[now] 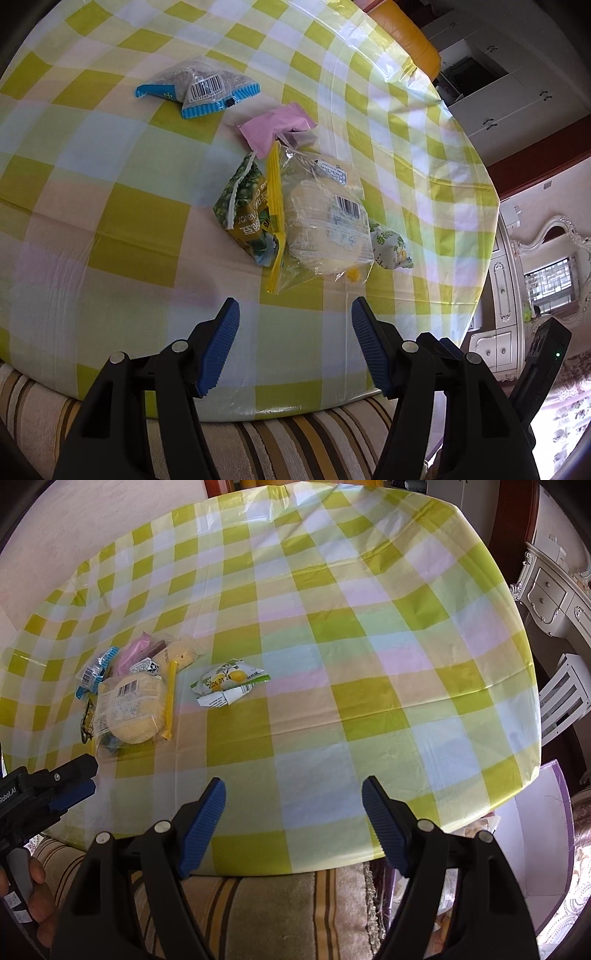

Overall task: Organize snacks
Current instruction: 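Grasp the clear bread bag with the left gripper while the right gripper grasps the lemon packet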

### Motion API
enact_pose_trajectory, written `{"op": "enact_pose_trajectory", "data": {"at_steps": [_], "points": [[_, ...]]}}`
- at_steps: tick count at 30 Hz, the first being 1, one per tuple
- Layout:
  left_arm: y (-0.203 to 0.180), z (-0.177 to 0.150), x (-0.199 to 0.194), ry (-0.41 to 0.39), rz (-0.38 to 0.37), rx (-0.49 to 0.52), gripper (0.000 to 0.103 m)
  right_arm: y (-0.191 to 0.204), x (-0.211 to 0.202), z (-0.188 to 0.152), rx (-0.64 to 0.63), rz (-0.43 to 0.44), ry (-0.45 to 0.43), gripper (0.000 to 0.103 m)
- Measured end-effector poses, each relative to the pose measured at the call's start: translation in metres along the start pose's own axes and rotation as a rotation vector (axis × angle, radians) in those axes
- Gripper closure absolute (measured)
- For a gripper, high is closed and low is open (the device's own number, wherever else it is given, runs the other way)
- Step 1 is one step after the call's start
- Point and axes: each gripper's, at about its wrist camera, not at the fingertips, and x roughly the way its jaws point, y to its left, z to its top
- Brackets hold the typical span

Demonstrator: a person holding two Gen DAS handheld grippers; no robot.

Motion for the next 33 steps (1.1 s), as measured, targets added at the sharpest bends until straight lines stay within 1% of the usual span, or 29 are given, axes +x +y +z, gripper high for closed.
{"op": "enact_pose_trajectory", "data": {"at_steps": [12, 18, 23, 33], "points": [[-0.011, 0.016, 0.017, 0.014, -0.071, 0.029, 0.043, 0.034, 0.022, 0.032, -0.066, -0.013, -0.029, 0.027], [-0.012, 0.024, 0.029, 0.037, -0.110, 0.013, 0.043, 0.046, 0.034, 0.046, -0.102, -0.032, -0.043, 0.027], [-0.010, 0.036, 0.039, 0.036, -0.112, 0.000, 0.043, 0.046, 0.047, 0.055, -0.108, -0.050, -0.041, 0.027], [-0.013, 0.058, 0.054, 0.018, -0.106, 0.019, 0.043, 0.049, 0.069, 0.065, -0.117, -0.056, -0.019, 0.027]]}}
